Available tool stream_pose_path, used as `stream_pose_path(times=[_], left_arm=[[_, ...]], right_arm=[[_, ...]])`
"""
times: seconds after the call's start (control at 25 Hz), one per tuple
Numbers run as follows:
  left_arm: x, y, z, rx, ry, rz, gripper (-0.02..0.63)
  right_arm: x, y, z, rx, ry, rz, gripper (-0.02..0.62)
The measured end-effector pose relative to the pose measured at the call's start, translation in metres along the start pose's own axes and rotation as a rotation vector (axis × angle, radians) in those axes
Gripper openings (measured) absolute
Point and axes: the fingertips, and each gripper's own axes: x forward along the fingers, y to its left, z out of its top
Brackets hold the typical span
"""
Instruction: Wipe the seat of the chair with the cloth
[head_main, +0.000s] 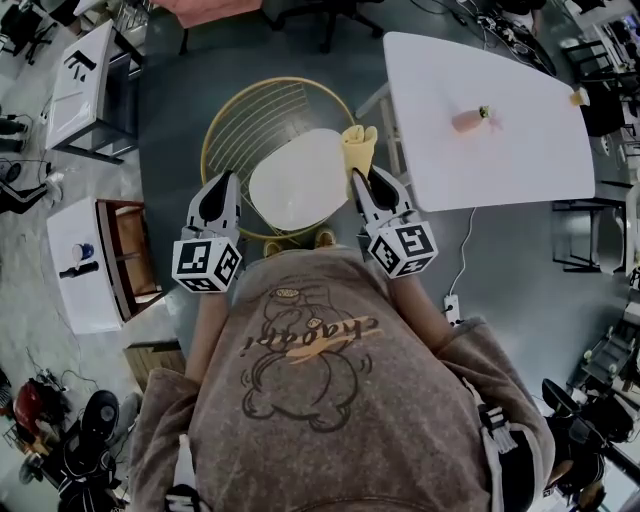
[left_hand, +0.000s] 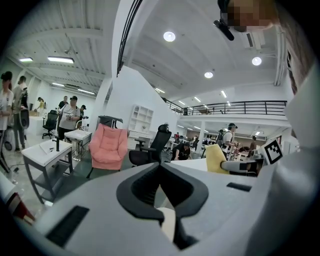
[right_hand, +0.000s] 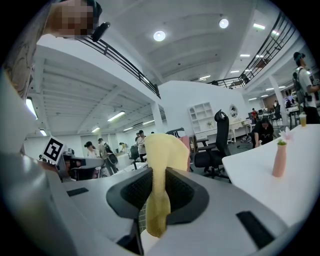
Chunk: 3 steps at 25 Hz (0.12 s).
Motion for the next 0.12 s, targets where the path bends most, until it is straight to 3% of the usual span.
stream_pose_path(times=[0.12], left_arm=[[0.0003, -0.0001, 0.0010, -0.002, -0.003, -0.002, 0.008]], right_arm=[[0.0001, 0.0001, -0.0001, -0.006, 0.001, 0.000, 0.094]])
